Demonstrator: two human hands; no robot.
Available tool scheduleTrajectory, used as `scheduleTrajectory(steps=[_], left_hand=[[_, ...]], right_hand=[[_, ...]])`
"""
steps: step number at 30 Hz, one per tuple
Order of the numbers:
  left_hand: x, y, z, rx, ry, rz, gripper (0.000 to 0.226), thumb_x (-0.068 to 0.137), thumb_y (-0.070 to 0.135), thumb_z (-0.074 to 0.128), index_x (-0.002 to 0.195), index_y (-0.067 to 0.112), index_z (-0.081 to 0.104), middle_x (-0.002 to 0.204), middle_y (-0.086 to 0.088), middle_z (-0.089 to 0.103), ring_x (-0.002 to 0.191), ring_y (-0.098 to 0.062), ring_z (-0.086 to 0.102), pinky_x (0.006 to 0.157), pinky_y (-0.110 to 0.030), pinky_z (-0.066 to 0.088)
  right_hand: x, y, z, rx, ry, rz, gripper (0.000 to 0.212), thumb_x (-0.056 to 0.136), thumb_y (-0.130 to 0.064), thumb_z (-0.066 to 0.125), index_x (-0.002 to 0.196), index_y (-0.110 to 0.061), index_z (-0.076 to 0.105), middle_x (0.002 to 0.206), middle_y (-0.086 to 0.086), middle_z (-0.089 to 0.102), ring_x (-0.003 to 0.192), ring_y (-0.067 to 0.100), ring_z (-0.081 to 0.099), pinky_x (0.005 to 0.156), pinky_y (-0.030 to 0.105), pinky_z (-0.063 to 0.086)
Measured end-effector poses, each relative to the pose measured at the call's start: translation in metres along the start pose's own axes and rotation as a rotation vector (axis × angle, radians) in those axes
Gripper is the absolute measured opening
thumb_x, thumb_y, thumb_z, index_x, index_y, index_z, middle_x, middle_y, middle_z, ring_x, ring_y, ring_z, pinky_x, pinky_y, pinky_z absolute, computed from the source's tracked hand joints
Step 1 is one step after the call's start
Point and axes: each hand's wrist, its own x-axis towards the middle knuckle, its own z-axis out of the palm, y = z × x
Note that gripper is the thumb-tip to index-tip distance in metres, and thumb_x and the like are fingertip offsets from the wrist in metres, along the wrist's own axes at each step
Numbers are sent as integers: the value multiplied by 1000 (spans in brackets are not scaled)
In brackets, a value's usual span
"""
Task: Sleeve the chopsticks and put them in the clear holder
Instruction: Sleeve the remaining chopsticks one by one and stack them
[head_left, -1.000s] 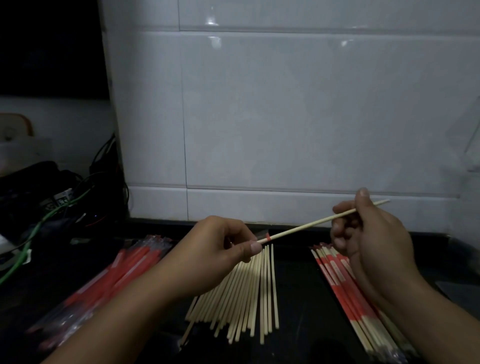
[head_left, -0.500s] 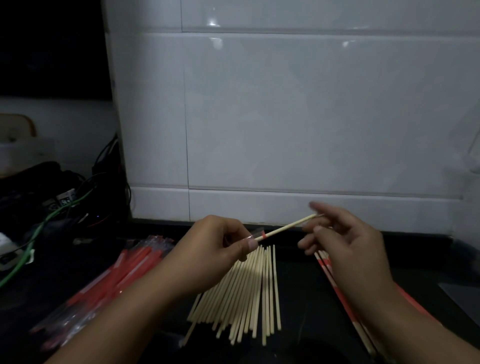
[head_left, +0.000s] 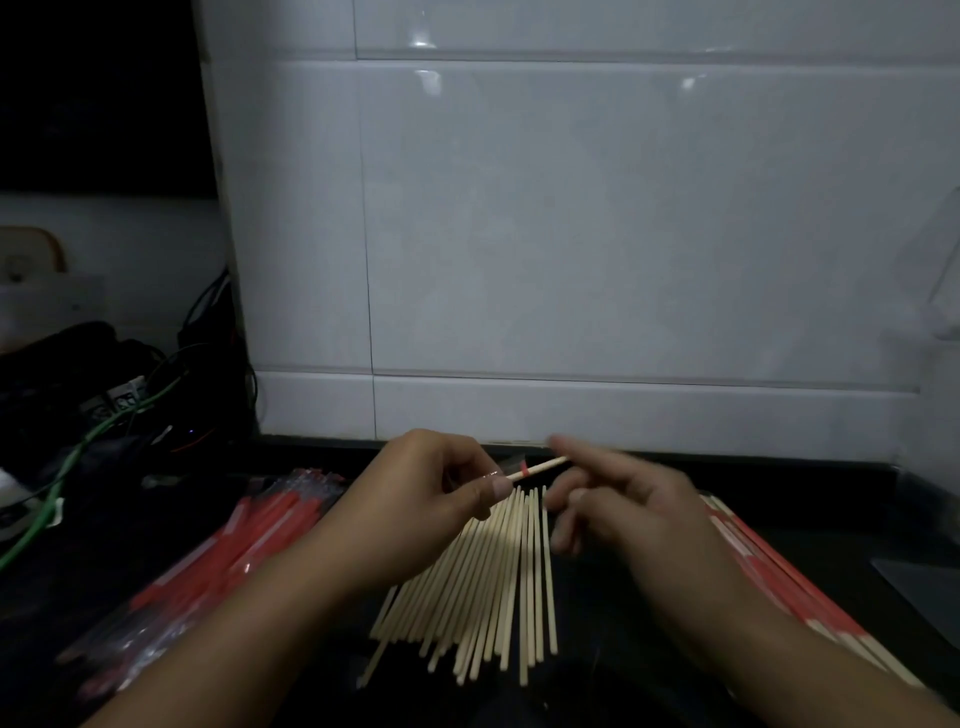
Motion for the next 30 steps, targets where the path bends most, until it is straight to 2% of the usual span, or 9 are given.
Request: scheduleTrajectory(steps=[4, 6, 9, 12, 15, 21, 23, 26, 30], left_hand=[[1, -2, 1, 7, -12, 11, 13, 91, 38, 67, 86, 28, 73, 73, 12, 72, 62, 3, 61, 60, -20, 48], [2, -3, 1, 9, -8, 4, 12, 91, 38, 67, 86, 28, 72, 73, 13, 72, 63, 3, 61, 61, -23, 49], [2, -3, 1, 34, 10, -9, 12, 91, 39, 66, 85, 30, 71, 72, 13, 71, 61, 6, 59, 59, -18, 42], [1, -4, 1, 65, 37, -22, 13, 92, 40, 66, 84, 31, 71, 71, 13, 69, 60, 6, 58, 58, -18, 41], [0, -3, 2, 80, 41, -35, 13, 92, 40, 65, 84, 32, 70, 70, 15, 68, 62, 8, 58, 59, -17, 41], [2, -6, 2, 98, 48, -44, 15, 92, 42, 65, 81, 33, 70, 65, 21, 66, 60, 9, 55, 59, -19, 39], [2, -6, 2, 93, 43, -39, 16, 92, 42, 65, 80, 32, 70, 64, 23, 65, 59, 9, 55, 58, -19, 38], [2, -6, 1, 77, 24, -33, 17, 92, 42, 64, 82, 31, 70, 65, 21, 65, 58, 8, 55, 57, -18, 40], [2, -5, 1, 57, 16, -24, 15, 92, 43, 63, 85, 32, 71, 73, 14, 70, 65, 4, 60, 64, -24, 51]], right_hand=[[-11, -3, 9, -24, -390, 148, 76, 94, 6, 50, 146, -40, 20, 79, 12, 70, 59, 22, 59, 61, 28, 52], [-6, 3, 8, -58, -272, 137, 74, 93, 4, 51, 146, -39, 23, 73, 7, 69, 54, 17, 55, 55, 26, 49], [8, 16, -9, -468, 45, 11, 40, 93, -14, 60, 130, -29, 56, 63, -3, 62, 52, 4, 53, 56, 26, 47], [10, 26, -16, -886, -95, 28, 39, 91, -38, 61, 129, -31, 54, 74, -9, 61, 69, 1, 57, 62, 21, 45], [6, 29, -5, -1021, -236, 99, 52, 89, -52, 58, 136, -36, 44, 97, -17, 48, 89, 1, 51, 71, 16, 43], [11, 28, -3, -1074, -259, 225, 42, 88, -40, 59, 128, -27, 55, 115, -6, 47, 101, 11, 56, 88, 29, 50], [13, 27, -5, -1117, -250, 272, 35, 86, -31, 61, 120, -21, 59, 111, -3, 53, 97, 12, 57, 83, 28, 52], [12, 15, -10, -1284, -242, 268, 8, 87, -23, 62, 93, -19, 58, 81, -5, 53, 68, 6, 51, 52, 17, 39], [9, 1, -14, -1475, -283, 231, 28, 85, -24, 63, 70, -20, 40, 77, 0, 51, 70, 13, 52, 44, 19, 21]])
